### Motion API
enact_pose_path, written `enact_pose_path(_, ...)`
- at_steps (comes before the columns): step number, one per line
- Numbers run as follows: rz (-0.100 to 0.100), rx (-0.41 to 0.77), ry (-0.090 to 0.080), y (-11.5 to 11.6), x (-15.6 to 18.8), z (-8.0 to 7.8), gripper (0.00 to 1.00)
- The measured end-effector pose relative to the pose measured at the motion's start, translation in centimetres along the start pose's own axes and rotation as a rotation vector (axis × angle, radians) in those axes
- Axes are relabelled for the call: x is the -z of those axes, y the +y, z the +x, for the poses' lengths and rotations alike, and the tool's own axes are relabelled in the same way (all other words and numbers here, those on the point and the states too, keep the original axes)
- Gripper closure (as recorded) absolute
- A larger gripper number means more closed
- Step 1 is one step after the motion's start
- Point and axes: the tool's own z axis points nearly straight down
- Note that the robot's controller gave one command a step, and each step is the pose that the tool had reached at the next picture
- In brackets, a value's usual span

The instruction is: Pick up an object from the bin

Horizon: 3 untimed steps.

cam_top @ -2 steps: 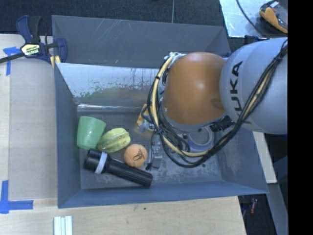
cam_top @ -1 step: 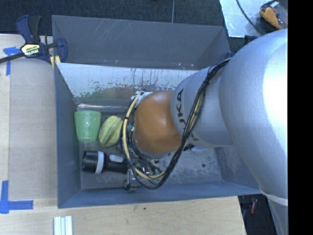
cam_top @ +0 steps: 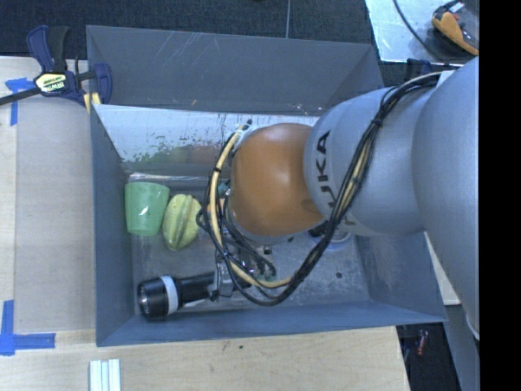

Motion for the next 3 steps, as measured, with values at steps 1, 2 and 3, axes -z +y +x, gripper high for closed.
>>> enact_pose_path(1, 0.003, 0.042, 0.019, -0.8, -6.6, 0.4, 0.0)
enact_pose_path(2, -0.003, 0.309, -0.008, 5.4, -7.0, 0.2, 0.0)
enact_pose_path(3, 0.003, 0.048, 0.019, -0.8, -6.5, 0.4, 1.0)
